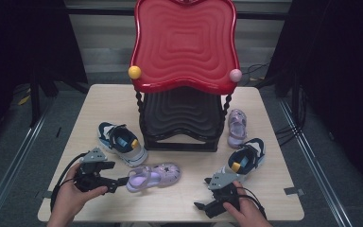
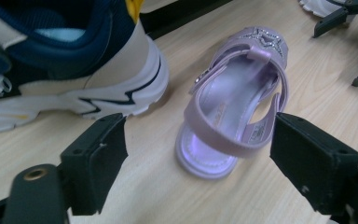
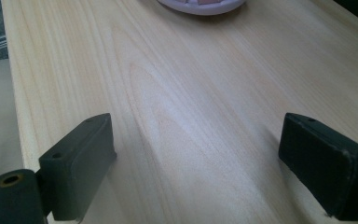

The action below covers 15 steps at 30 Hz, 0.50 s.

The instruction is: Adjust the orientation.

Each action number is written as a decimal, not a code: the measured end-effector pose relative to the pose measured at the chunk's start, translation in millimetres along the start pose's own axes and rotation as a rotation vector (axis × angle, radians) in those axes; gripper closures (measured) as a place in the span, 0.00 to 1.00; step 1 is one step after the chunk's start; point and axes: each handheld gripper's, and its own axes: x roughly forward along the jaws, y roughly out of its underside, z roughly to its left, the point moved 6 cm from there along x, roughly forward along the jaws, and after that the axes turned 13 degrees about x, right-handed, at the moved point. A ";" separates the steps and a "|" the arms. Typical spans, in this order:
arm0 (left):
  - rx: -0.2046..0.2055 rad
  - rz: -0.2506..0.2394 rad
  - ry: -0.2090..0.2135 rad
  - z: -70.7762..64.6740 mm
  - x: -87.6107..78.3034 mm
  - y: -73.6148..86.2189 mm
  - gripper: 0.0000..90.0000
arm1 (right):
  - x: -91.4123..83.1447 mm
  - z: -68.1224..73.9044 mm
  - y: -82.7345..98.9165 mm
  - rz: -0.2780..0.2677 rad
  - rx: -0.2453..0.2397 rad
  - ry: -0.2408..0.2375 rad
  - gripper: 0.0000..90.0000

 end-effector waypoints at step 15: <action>0.001 0.024 0.001 0.5 23.0 -3.9 0.33 | 0.0 0.1 0.0 0.000 0.001 0.000 0.11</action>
